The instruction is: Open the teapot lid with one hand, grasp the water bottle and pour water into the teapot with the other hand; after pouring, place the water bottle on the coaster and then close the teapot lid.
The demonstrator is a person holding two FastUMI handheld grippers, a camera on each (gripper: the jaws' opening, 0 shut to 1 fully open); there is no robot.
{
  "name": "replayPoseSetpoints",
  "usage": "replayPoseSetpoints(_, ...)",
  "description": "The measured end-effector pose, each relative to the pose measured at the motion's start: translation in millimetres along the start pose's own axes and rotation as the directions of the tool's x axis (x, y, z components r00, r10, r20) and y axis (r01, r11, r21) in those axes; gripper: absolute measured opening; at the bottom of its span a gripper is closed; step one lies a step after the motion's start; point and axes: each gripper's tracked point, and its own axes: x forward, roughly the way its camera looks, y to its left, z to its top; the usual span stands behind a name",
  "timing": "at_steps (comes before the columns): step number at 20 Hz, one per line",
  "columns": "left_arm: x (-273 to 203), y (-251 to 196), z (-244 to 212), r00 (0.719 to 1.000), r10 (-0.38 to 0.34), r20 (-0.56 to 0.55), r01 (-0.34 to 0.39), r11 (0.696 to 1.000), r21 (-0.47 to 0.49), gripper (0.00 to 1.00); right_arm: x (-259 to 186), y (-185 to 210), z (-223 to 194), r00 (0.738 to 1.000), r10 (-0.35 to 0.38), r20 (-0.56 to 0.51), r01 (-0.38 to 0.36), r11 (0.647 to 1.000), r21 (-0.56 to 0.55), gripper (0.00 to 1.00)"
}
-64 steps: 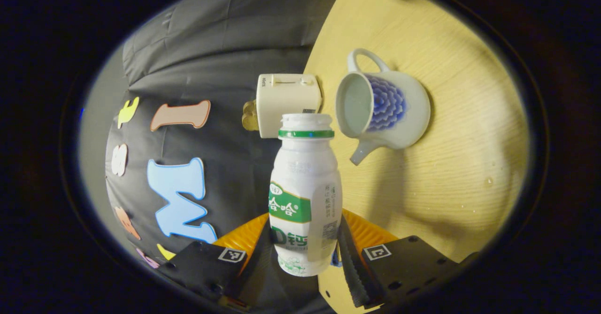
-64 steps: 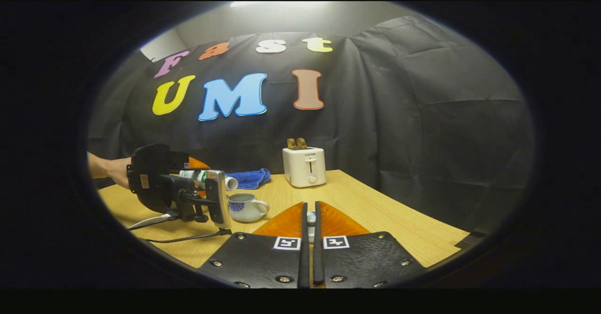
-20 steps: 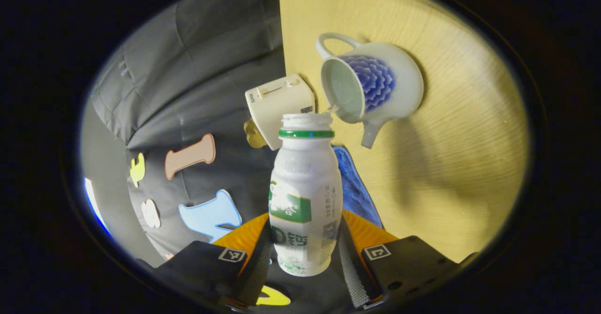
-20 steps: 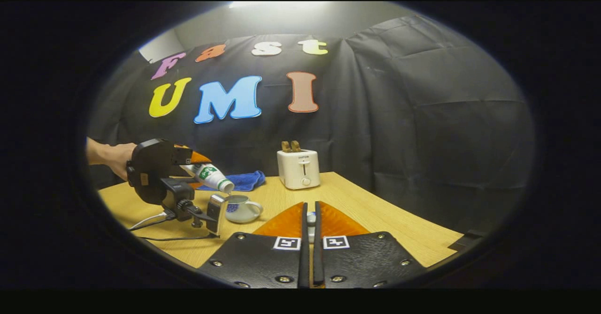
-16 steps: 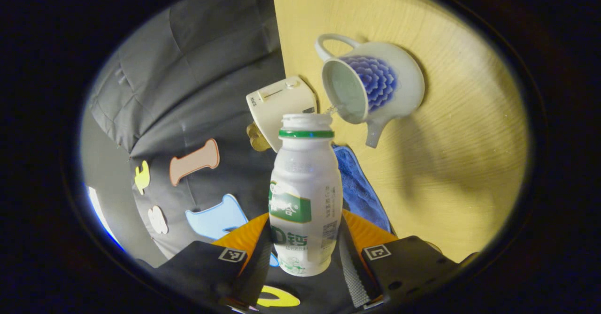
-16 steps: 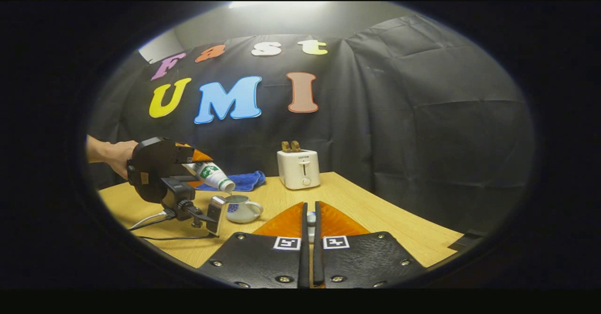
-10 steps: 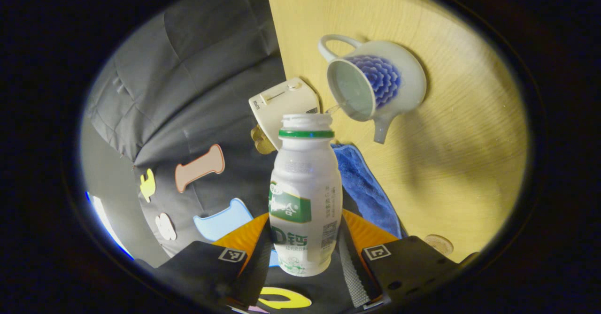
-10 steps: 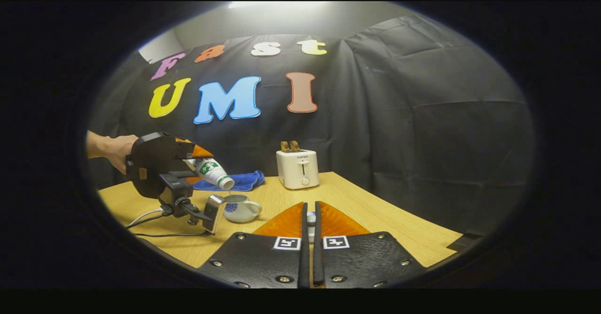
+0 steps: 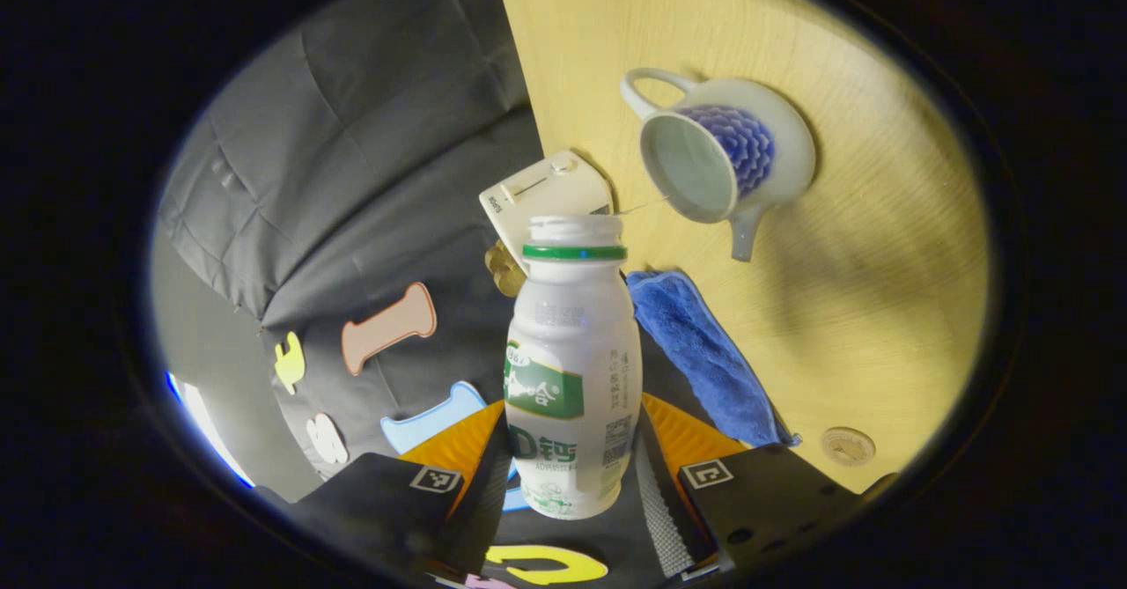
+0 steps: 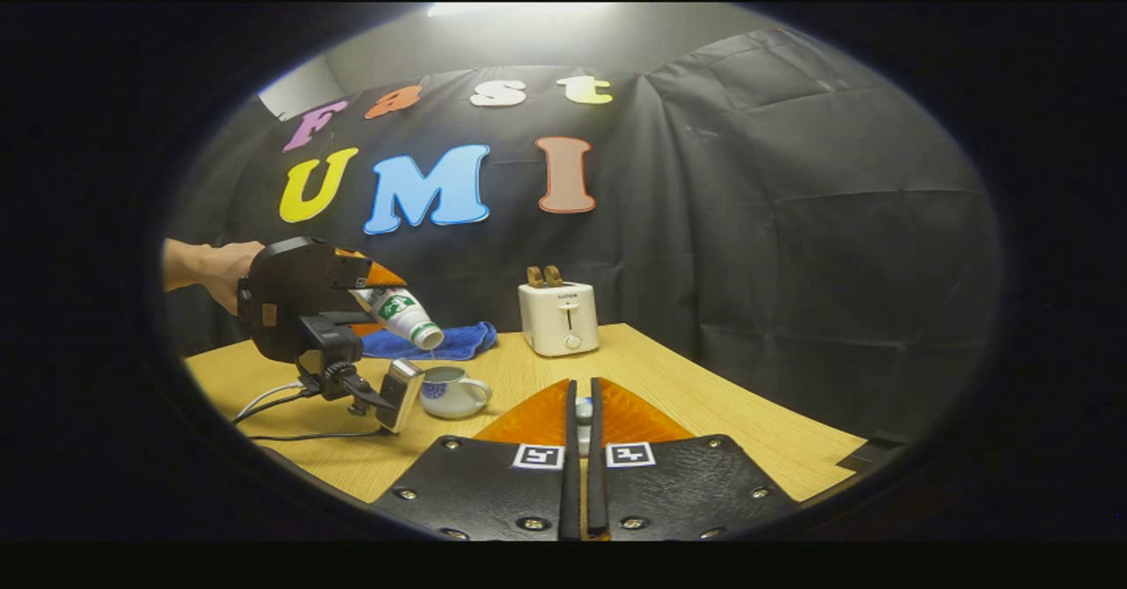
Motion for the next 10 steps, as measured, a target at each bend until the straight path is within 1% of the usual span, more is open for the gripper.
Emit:
replayPoseSetpoints(2, 0, 0, 1, 1.000, -0.002, 0.009, 0.002, 1.000, -0.016, 0.76, 0, 0, -1, 1.000, 0.002, -0.004, -0.002, 1.000, 0.002, 0.04)
replayPoseSetpoints(4, 1, -6, 7, 0.999, -0.013, 0.038, 0.015, 0.998, -0.065, 0.76, 1, 0, -2, 1.000, 0.001, -0.009, -0.001, 1.000, 0.004, 0.04)
replayPoseSetpoints(5, 1, -10, 10, 0.999, -0.025, 0.040, 0.028, 0.996, -0.082, 0.76, 2, 0, -2, 1.000, 0.001, -0.011, -0.001, 1.000, 0.003, 0.00)
replayPoseSetpoints(6, 1, -11, 10, 0.999, -0.036, 0.040, 0.039, 0.995, -0.094, 0.76, 2, 1, -2, 1.000, 0.001, -0.011, -0.001, 1.000, -0.001, 0.04)
replayPoseSetpoints(7, 3, -16, 10, 0.998, -0.045, 0.041, 0.049, 0.993, -0.105, 0.82, 1, 2, -1, 1.000, 0.002, -0.011, -0.002, 1.000, -0.008, 0.00)
replayPoseSetpoints(8, 8, -23, 13, 0.998, -0.054, 0.045, 0.059, 0.991, -0.119, 0.82, 2, 3, 0, 1.000, 0.006, -0.010, -0.006, 1.000, -0.011, 0.00)
replayPoseSetpoints(9, 10, -31, 16, 0.997, -0.060, 0.052, 0.067, 0.988, -0.138, 0.76, 2, 5, 1, 1.000, 0.010, -0.009, -0.010, 1.000, -0.010, 0.03)
replayPoseSetpoints(10, 11, -35, 17, 0.996, -0.065, 0.063, 0.074, 0.984, -0.162, 0.82, 2, 5, 1, 1.000, 0.012, -0.010, -0.012, 1.000, -0.006, 0.04)
